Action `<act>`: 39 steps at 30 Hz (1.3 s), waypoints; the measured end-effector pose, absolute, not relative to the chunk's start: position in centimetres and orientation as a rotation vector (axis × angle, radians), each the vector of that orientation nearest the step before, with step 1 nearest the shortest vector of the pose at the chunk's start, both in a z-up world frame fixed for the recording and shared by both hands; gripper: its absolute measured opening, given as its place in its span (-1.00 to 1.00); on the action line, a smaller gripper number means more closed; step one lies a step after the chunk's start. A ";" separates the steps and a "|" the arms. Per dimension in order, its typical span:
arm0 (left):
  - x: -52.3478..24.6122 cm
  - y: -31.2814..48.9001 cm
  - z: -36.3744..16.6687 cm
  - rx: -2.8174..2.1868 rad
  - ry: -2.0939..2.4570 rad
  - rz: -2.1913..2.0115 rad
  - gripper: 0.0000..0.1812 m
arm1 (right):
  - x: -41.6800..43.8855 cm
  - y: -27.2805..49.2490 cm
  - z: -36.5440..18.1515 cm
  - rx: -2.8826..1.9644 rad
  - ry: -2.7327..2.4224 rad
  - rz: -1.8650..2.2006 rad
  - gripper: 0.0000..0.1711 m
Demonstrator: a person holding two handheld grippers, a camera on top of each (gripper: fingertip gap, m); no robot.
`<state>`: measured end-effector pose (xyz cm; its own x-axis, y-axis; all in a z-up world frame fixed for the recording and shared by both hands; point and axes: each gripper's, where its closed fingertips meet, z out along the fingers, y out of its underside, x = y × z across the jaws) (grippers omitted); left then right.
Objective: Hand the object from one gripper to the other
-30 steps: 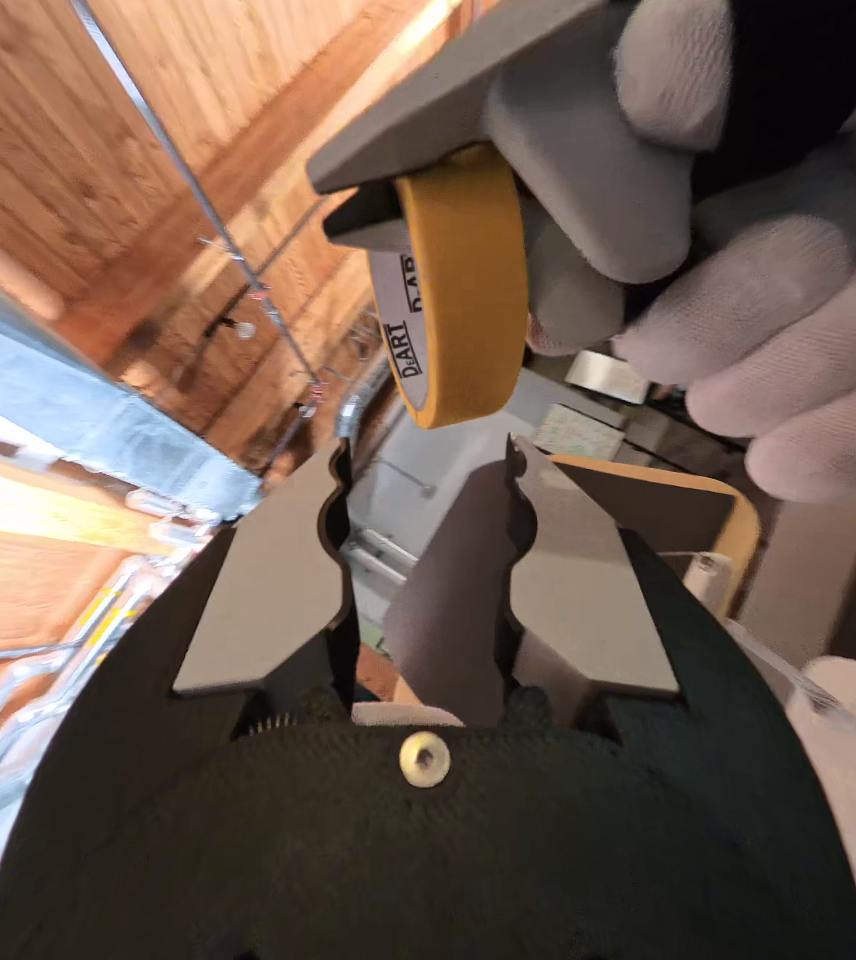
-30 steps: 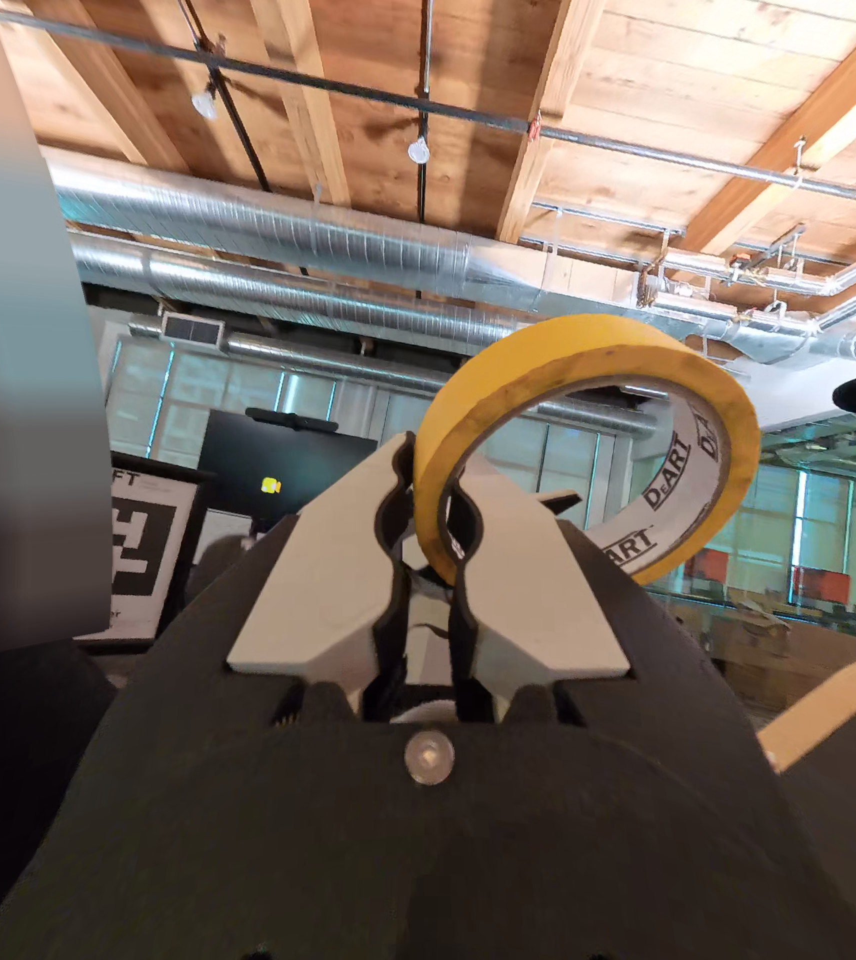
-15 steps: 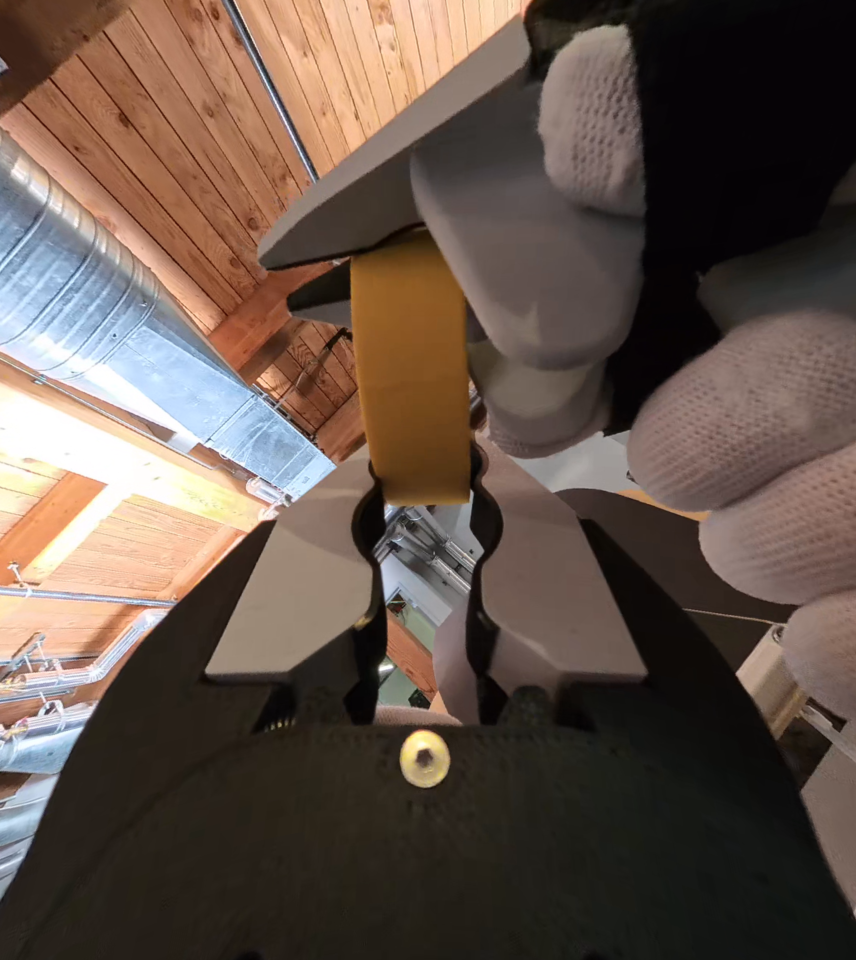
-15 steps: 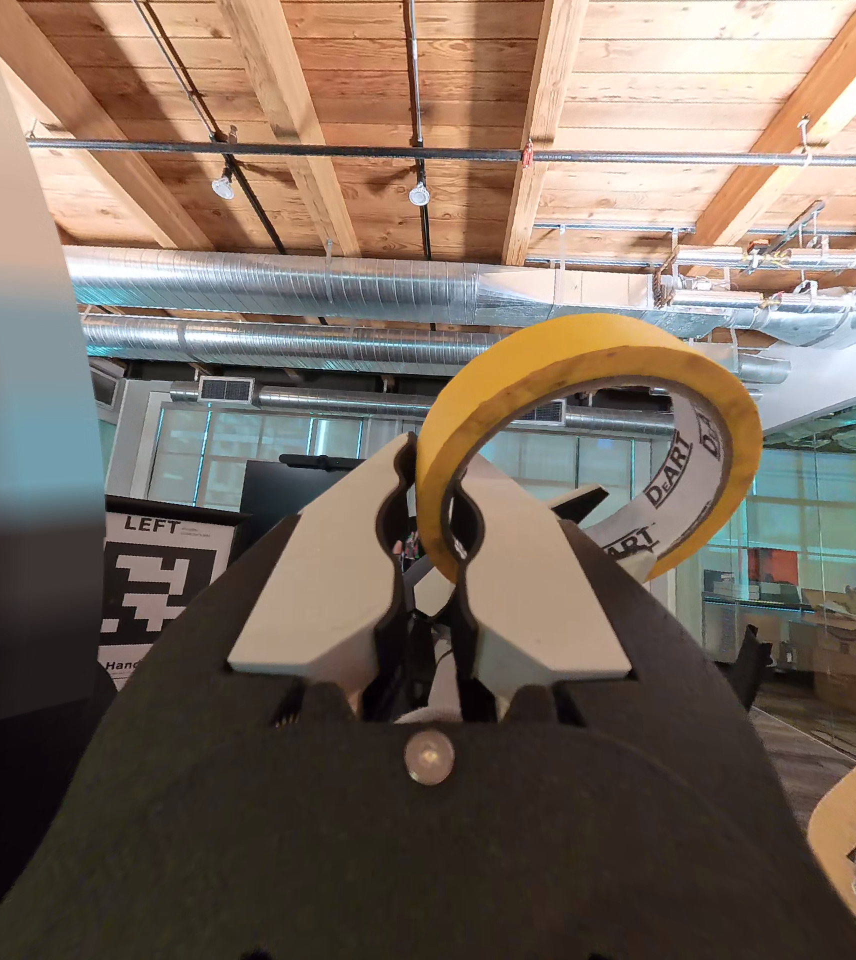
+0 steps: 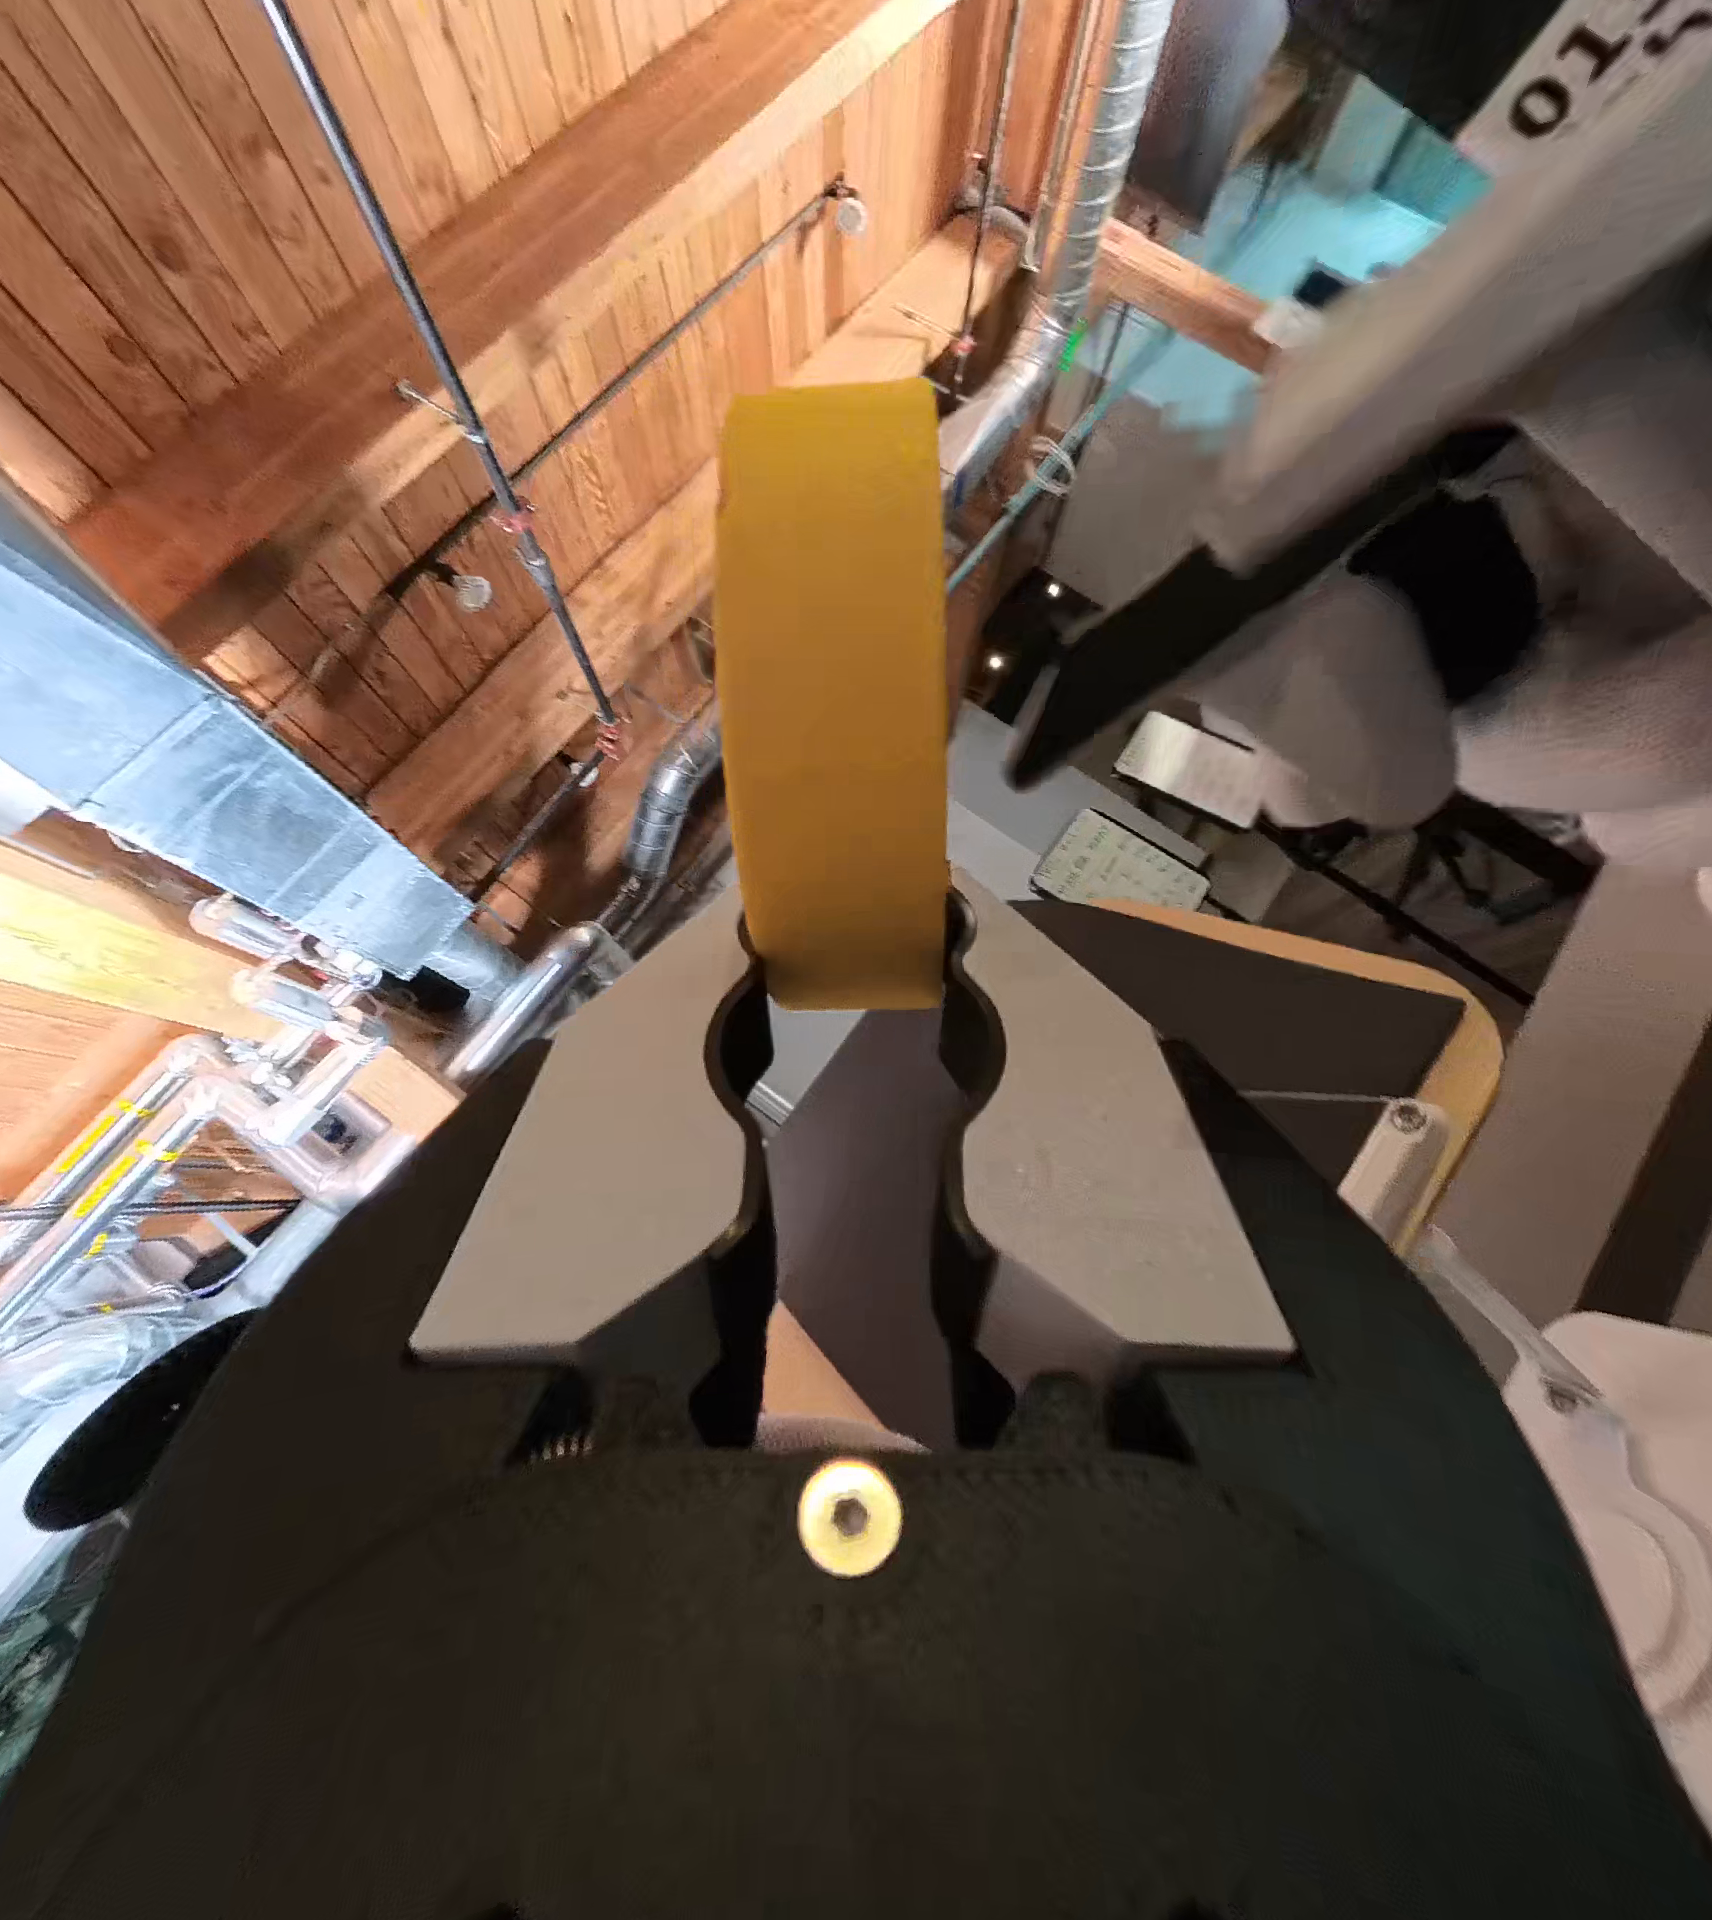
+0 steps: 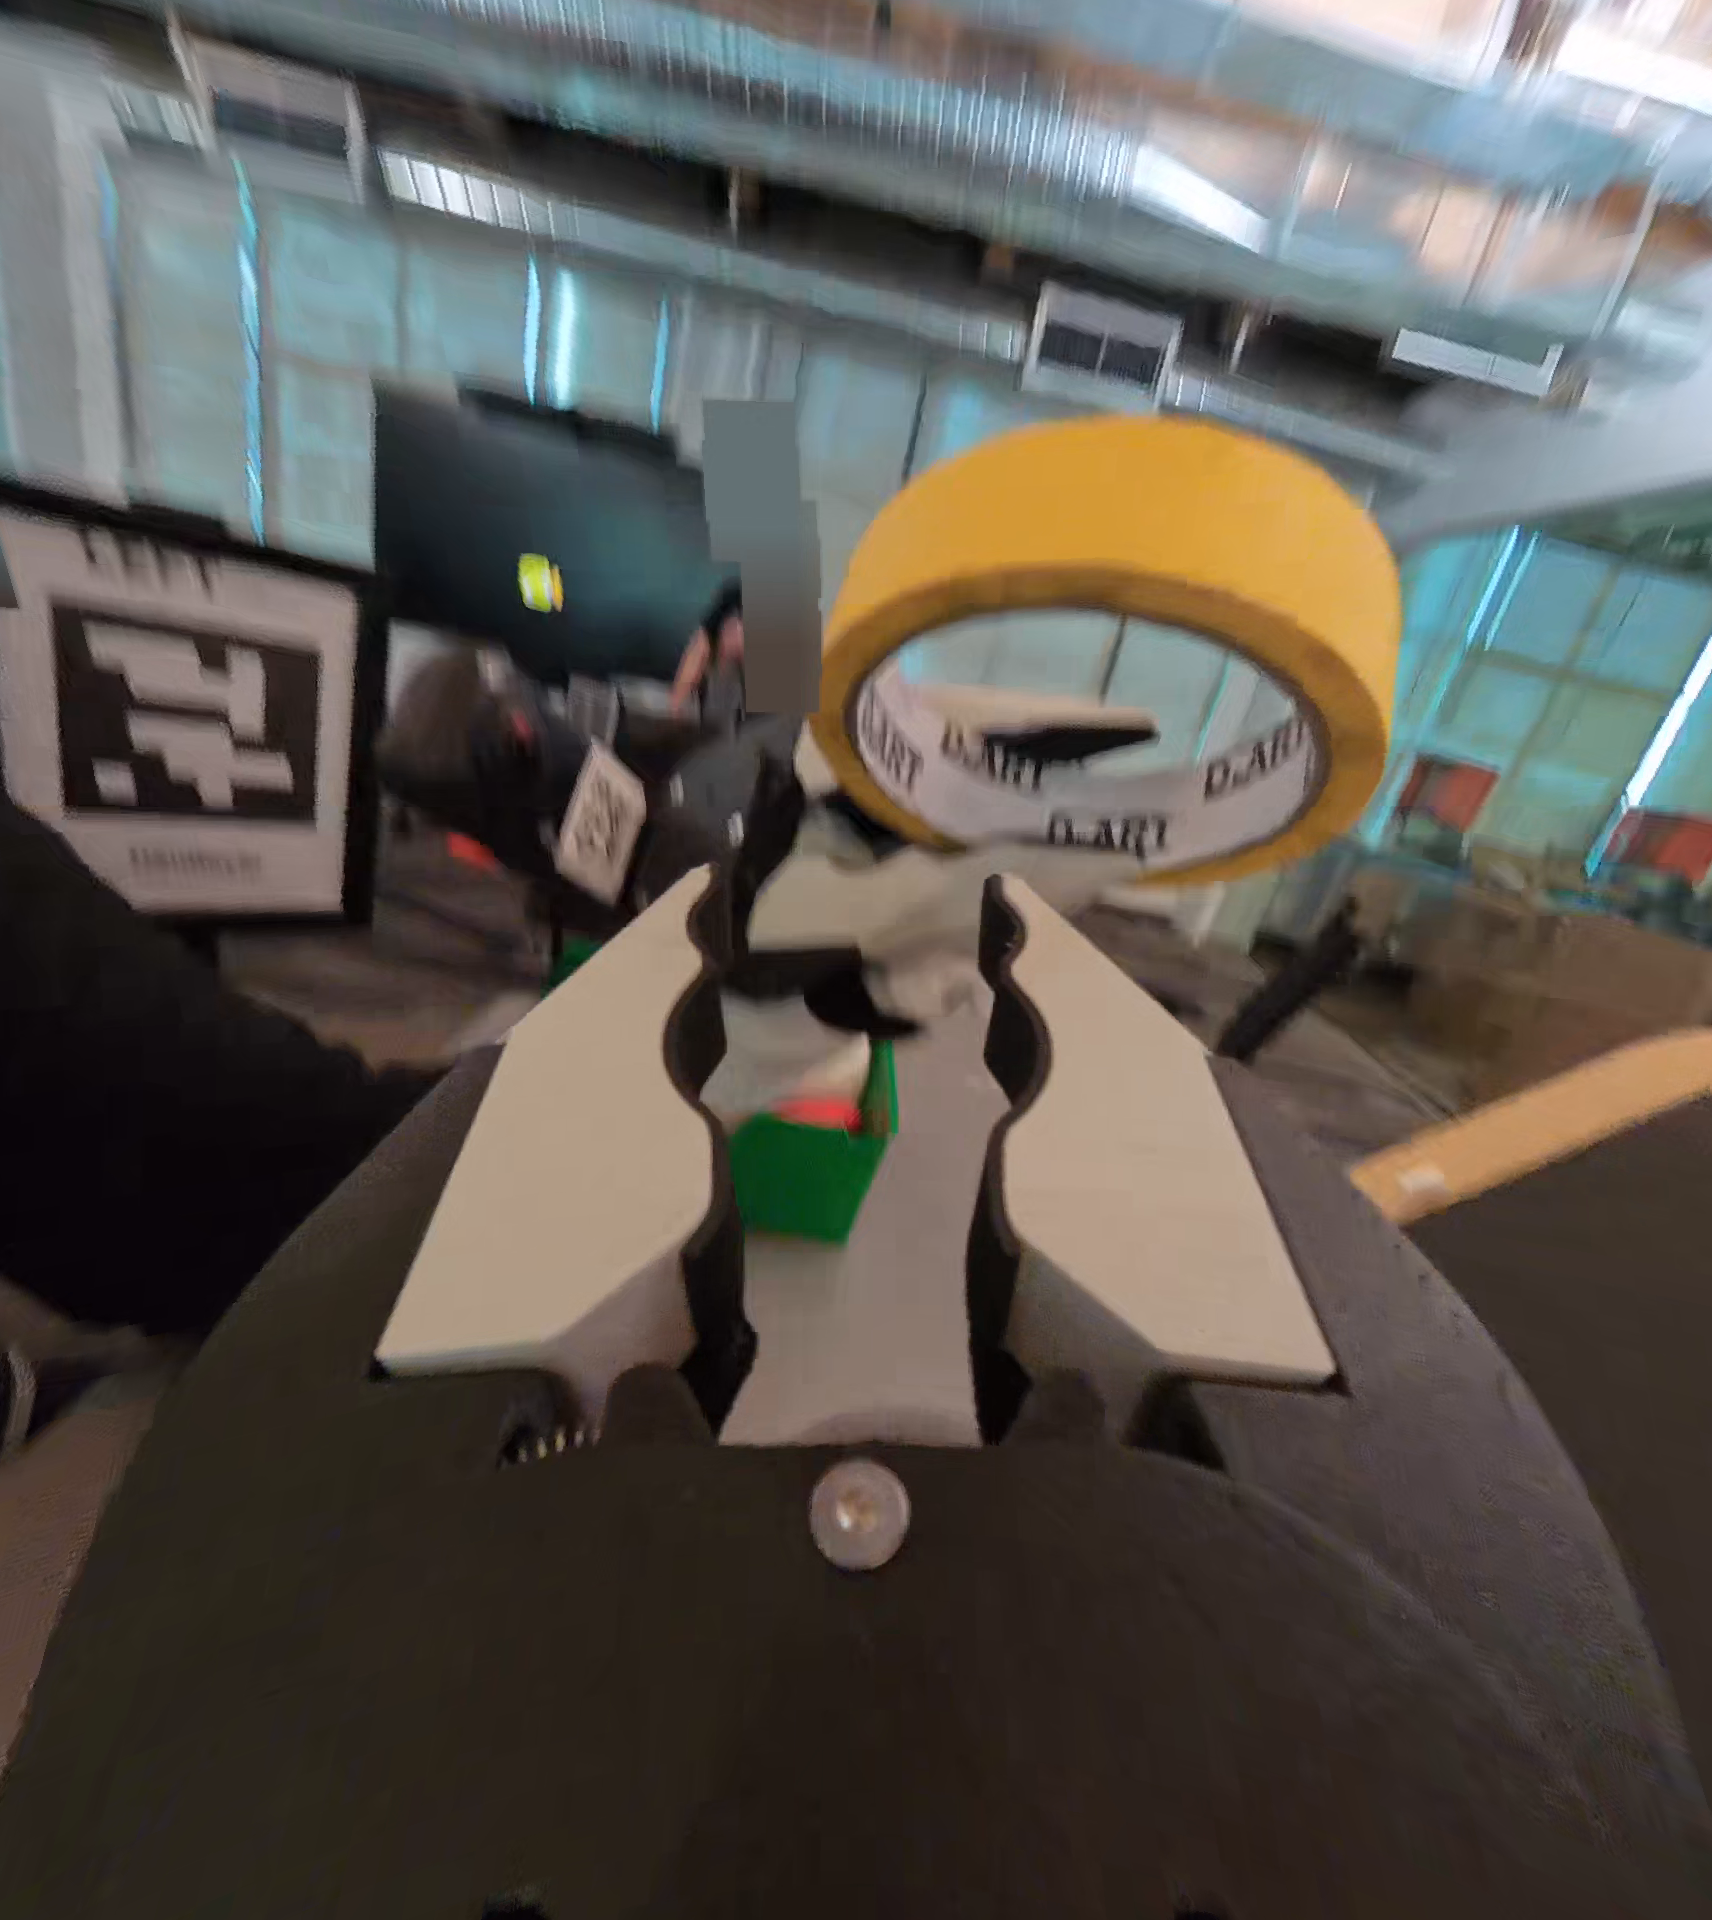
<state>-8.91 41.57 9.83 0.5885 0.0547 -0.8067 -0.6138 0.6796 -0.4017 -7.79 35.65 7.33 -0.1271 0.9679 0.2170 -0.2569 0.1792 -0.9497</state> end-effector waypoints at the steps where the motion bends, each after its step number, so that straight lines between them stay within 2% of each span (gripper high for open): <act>1: -9.3 41.6 9.8 -0.759 0.882 0.431 -0.71 | -7.7 36.2 6.6 -0.845 -1.268 1.198 -0.47; 5: -10.4 41.4 8.9 -0.888 1.013 0.404 -0.71 | -6.5 37.1 4.8 -0.922 -1.416 0.896 -0.62; 11: -10.7 40.9 4.7 -1.168 1.236 0.266 -0.71 | -4.7 39.1 3.8 -0.875 -1.504 0.165 -0.39; 15: -9.8 39.8 1.7 -1.306 1.353 -0.005 -0.71 | -5.3 39.6 3.6 -0.713 -1.520 -0.198 -0.12; 17: -9.7 39.3 0.5 -1.369 1.391 -0.181 -0.71 | -6.2 39.6 2.8 -0.608 -1.550 -0.350 0.09; 21: -10.3 38.0 -1.2 -1.398 1.455 -0.527 -0.71 | -8.2 39.5 0.8 -0.498 -1.603 -0.425 0.53; 24: -11.3 36.6 -2.2 -1.372 1.508 -0.769 -0.71 | -9.7 38.6 -0.4 -0.415 -1.635 -0.450 0.68; 28: -11.7 34.6 -2.8 -1.280 1.586 -0.974 -0.71 | -11.8 37.5 -3.1 -0.393 -1.728 -0.408 0.62; 35: -11.3 33.8 -3.6 -1.239 1.637 -1.115 -0.71 | -13.5 36.1 -3.5 -0.297 -1.694 -0.369 0.57; 37: -11.3 33.7 -3.9 -1.237 1.649 -1.139 -0.71 | -13.5 35.8 -3.5 -0.293 -1.694 -0.358 0.43; 39: -11.3 33.7 -3.9 -1.230 1.647 -1.159 -0.71 | -13.5 35.7 -3.5 -0.301 -1.695 -0.340 0.42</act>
<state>-11.28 33.71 -3.88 -0.2455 -0.9679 -0.0537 -0.2763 0.1230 -0.9532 -13.53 35.72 -3.51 -0.1481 0.0055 0.9890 0.3860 0.9210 0.0527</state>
